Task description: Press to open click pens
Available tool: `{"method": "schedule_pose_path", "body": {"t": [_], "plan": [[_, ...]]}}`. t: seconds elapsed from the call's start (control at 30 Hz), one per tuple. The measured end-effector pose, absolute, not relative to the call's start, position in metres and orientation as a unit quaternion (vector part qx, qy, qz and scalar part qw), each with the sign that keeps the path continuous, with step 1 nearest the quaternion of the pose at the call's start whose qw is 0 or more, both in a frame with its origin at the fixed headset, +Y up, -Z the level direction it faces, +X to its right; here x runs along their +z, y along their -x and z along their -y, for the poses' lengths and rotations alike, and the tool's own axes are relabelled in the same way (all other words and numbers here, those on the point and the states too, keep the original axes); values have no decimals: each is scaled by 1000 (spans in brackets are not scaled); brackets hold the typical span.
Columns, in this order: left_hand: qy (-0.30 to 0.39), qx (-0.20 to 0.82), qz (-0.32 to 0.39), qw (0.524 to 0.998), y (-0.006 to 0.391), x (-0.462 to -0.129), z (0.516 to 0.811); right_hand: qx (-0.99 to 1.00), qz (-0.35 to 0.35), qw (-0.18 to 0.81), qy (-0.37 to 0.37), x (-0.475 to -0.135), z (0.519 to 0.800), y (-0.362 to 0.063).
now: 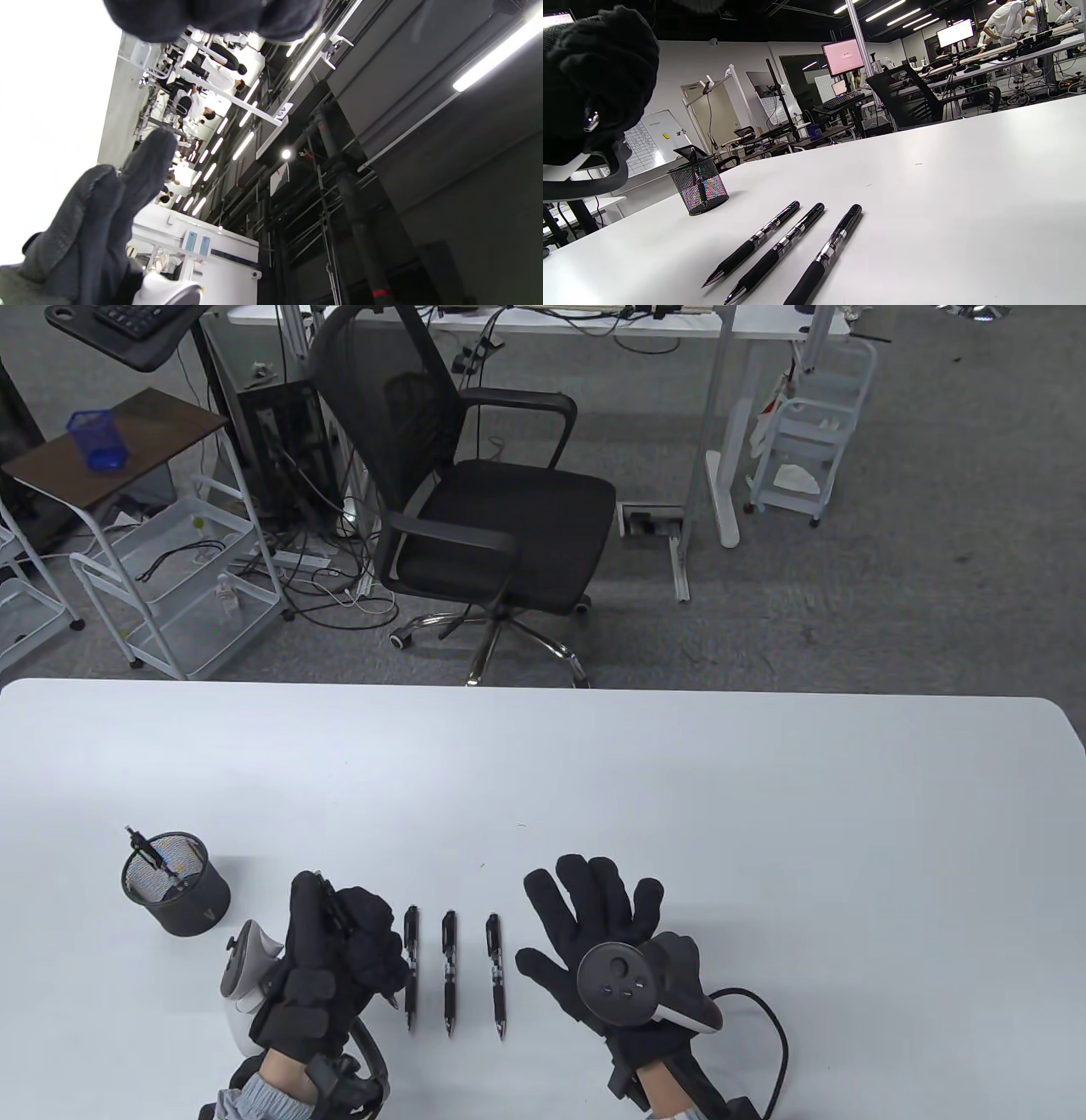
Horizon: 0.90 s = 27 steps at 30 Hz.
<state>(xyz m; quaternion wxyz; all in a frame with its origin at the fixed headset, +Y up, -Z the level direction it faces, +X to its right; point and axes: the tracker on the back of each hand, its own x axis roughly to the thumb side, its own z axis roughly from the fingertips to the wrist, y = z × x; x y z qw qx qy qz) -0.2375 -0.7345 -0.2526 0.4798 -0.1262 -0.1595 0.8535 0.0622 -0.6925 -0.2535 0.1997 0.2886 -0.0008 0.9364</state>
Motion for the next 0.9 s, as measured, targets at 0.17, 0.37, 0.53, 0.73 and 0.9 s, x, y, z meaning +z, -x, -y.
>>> {"method": "schedule_pose_path", "body": {"t": [0.17, 0.37, 0.53, 0.73, 0.9], "plan": [[118, 854, 157, 482, 239, -253, 737, 936, 2, 200, -288, -253, 693, -62], [116, 855, 166, 478, 241, -253, 737, 937, 2, 200, -288, -253, 693, -62], [114, 857, 170, 473, 241, -252, 736, 937, 2, 201, -287, -254, 693, -63], [114, 863, 180, 459, 242, -252, 735, 937, 3, 200, -286, -254, 693, -63], [109, 864, 176, 459, 243, -251, 735, 937, 4, 201, -286, -254, 693, -63]]}}
